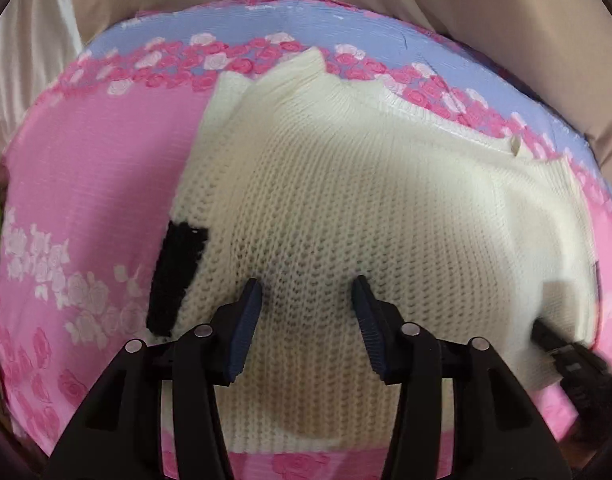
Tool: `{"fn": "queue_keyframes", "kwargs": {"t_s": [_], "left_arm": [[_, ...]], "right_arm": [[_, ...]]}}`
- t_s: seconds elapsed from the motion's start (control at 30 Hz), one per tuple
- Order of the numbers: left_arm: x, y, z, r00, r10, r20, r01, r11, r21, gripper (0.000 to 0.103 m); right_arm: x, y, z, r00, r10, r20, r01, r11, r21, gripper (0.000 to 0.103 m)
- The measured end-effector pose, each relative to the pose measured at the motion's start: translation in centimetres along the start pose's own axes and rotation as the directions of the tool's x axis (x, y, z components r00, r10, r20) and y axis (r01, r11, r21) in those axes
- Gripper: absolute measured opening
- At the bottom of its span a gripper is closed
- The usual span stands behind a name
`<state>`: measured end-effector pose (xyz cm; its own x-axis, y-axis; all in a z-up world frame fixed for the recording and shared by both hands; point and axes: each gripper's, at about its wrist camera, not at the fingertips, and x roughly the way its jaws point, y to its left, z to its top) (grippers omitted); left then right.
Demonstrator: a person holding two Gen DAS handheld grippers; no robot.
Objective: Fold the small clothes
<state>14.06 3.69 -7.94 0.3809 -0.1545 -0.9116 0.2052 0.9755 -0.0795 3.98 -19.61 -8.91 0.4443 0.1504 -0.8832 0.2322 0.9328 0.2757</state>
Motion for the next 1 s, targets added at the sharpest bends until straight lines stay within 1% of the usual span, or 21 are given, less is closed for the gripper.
{"fn": "queue_keyframes", "kwargs": {"t_s": [0.07, 0.13, 0.2, 0.27, 0.3, 0.33, 0.37, 0.4, 0.43, 0.47, 0.53, 0.57, 0.67, 0.7, 0.73, 0.77, 0.83, 0.87, 0.9, 0.93, 1.0], "left_arm": [[-1.0, 0.1, 0.4, 1.000, -0.005, -0.006, 0.005, 1.000, -0.008, 0.044], [-2.5, -0.2, 1.2, 0.999, -0.026, 0.038, 0.027, 0.999, -0.023, 0.045], [-2.4, -1.0, 1.6, 0.999, -0.002, 0.052, 0.002, 1.000, -0.002, 0.046], [-0.5, -1.7, 1.7, 0.999, 0.035, 0.006, -0.035, 0.999, 0.026, 0.047], [0.6, -1.6, 1.5, 0.998, 0.053, -0.026, -0.052, 0.998, 0.031, 0.049], [0.7, -1.5, 1.3, 0.998, 0.055, -0.022, -0.055, 0.998, 0.026, 0.049], [0.2, -1.3, 1.3, 0.999, 0.043, -0.010, -0.042, 0.999, 0.013, 0.049], [-0.4, -1.1, 1.5, 1.000, 0.031, -0.002, -0.031, 1.000, 0.004, 0.048], [-1.2, -0.7, 1.9, 0.999, 0.020, 0.027, -0.020, 1.000, -0.013, 0.048], [-1.7, -0.4, 2.2, 0.999, 0.020, 0.049, -0.019, 1.000, -0.025, 0.048], [-1.7, 0.4, 3.3, 0.997, 0.033, 0.067, -0.030, 0.999, -0.042, 0.048], [-1.1, 0.9, 4.2, 0.997, 0.045, 0.062, -0.041, 0.998, -0.055, 0.048], [2.1, 2.5, 5.7, 0.995, 0.100, 0.015, -0.099, 0.993, -0.061, 0.047], [2.4, 2.6, 5.8, 0.993, 0.113, 0.025, -0.112, 0.993, -0.047, 0.049], [2.5, 2.5, 5.9, 0.991, 0.130, 0.043, -0.129, 0.991, -0.025, 0.049], [2.5, 2.4, 6.2, 0.991, 0.131, 0.031, -0.131, 0.991, -0.007, 0.049], [1.1, 2.6, 6.7, 0.996, 0.080, 0.045, -0.078, 0.996, -0.042, 0.048], [0.1, 2.9, 7.2, 0.996, 0.052, 0.076, -0.047, 0.996, -0.071, 0.048], [-0.4, 3.0, 7.9, 0.994, 0.054, 0.094, -0.046, 0.995, -0.084, 0.050], [-0.5, 3.1, 8.3, 0.993, 0.063, 0.102, -0.054, 0.994, -0.093, 0.055], [0.6, 3.6, 9.9, 0.993, 0.079, 0.091, -0.068, 0.991, -0.113, 0.061]], "right_arm": [[0.4, 0.2, -0.7, 1.000, -0.021, 0.002, 0.021, 1.000, -0.012, 0.003], [-1.2, 1.0, 0.2, 1.000, -0.007, 0.008, 0.007, 1.000, -0.006, 0.003], [-2.6, 2.2, 1.0, 0.999, 0.014, 0.052, -0.012, 0.999, -0.040, 0.004], [-2.3, 3.9, 1.8, 0.996, 0.025, 0.084, -0.018, 0.996, -0.083, 0.005], [-1.6, 4.6, 2.0, 0.996, 0.032, 0.078, -0.025, 0.995, -0.094, 0.005], [-0.2, 5.1, 2.1, 0.998, 0.033, 0.052, -0.027, 0.994, -0.104, 0.005], [2.5, 5.5, 1.9, 0.999, 0.008, -0.033, -0.012, 0.992, -0.128, 0.005], [3.7, 6.0, 1.6, 0.997, -0.010, -0.073, -0.001, 0.989, -0.148, 0.003], [3.5, 6.3, 1.7, 0.999, -0.007, -0.035, 0.001, 0.988, -0.156, 0.004], [2.9, 6.5, 2.1, 0.999, -0.009, -0.053, 0.001, 0.989, -0.148, 0.005], [0.8, 6.4, 2.9, 0.999, 0.036, 0.002, -0.036, 0.994, -0.108, 0.005], [-0.3, 6.1, 3.6, 0.998, 0.036, 0.049, -0.031, 0.994, -0.107, 0.005], [-0.8, 3.4, 5.8, 0.987, -0.084, 0.134, 0.096, 0.992, -0.083, 0.005], [-0.1, 1.8, 6.2, 0.984, -0.126, 0.128, 0.134, 0.990, -0.052, 0.005], [1.8, -0.8, 6.6, 0.976, -0.205, 0.072, 0.206, 0.979, -0.009, 0.005], [2.9, -2.5, 6.2, 0.970, -0.244, 0.013, 0.244, 0.970, 0.006, 0.003], [2.3, -4.4, 6.3, 0.987, -0.160, 0.033, 0.159, 0.987, 0.039, 0.002], [1.7, -4.6, 6.5, 0.985, -0.168, 0.027, 0.166, 0.985, 0.053, 0.004], [0.7, -4.9, 6.7, 0.982, -0.179, 0.051, 0.176, 0.982, 0.071, 0.015], [-1.2, -5.3, 6.9, 0.978, -0.173, 0.119, 0.162, 0.982, 0.097, 0.019], [-2.7, -6.0, 7.7, 0.966, -0.181, 0.182, 0.157, 0.977, 0.141, 0.046]]}}
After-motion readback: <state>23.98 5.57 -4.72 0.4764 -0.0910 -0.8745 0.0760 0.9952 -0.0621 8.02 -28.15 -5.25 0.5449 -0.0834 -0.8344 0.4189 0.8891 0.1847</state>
